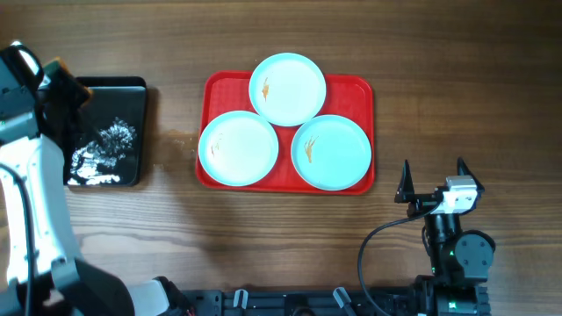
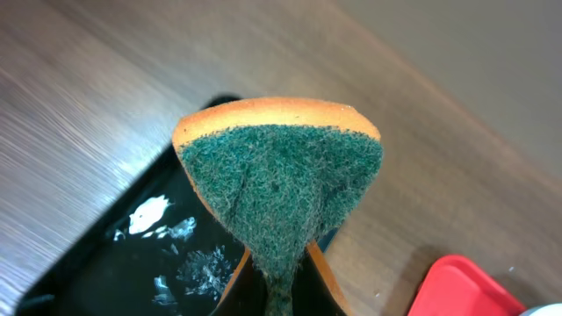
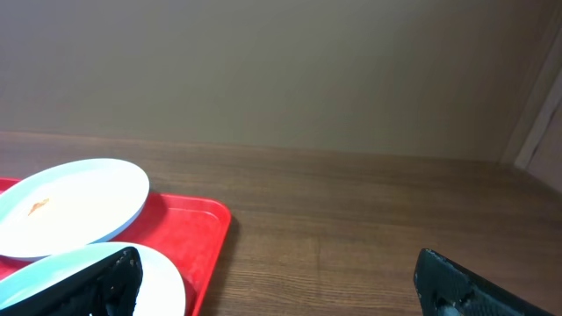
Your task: Clean dirty plates on tray and stack at the side
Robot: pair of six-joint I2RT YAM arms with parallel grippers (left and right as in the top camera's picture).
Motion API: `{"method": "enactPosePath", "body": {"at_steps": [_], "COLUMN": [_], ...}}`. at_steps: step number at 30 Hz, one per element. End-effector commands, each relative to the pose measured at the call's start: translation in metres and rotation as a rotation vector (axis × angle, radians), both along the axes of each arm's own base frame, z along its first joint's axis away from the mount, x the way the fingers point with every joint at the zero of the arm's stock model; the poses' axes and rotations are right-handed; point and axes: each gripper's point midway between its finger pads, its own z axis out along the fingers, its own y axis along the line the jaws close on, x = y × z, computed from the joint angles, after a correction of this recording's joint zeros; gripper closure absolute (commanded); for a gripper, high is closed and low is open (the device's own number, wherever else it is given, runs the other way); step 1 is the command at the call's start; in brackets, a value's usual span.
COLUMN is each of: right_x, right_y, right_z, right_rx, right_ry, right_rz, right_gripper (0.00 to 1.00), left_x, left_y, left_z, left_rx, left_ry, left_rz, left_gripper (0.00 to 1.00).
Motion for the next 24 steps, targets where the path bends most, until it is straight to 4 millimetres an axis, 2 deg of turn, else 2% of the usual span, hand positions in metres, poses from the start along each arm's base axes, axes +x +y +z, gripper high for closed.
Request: {"method": "enactPosePath", "body": {"at_steps": [1, 5, 14, 24], "right_x": [0.000, 0.000, 0.000, 0.000], "right_y": [-0.003, -0.003, -0.003, -0.003], "right_z": [0.002, 0.002, 0.002, 0.002], "right_rx": [-0.009, -0.009, -0.009, -0.009], "right_ry": [-0.010, -0.010, -0.010, -0.010], "right_rz": [-0.015, -0.015, -0.015, -0.015], "right_gripper": [0.00, 0.00, 0.00, 0.00], "left_x": [0.013, 0.021, 0.018, 0.018], "left_y": [-0.019, -0.034, -0.027, -0.026], "left_z": [-0.017, -0.011, -0.024, -0.024], "left_rx": [-0.085, -0.147, -0.166, -0.168], "left_ry": [-0.001, -0.051, -0.018, -0.018], "left_rz": [-0.106, -0.178, -0.156, -0.152], "left_gripper": [0.96, 0.96, 0.96, 0.96]}}
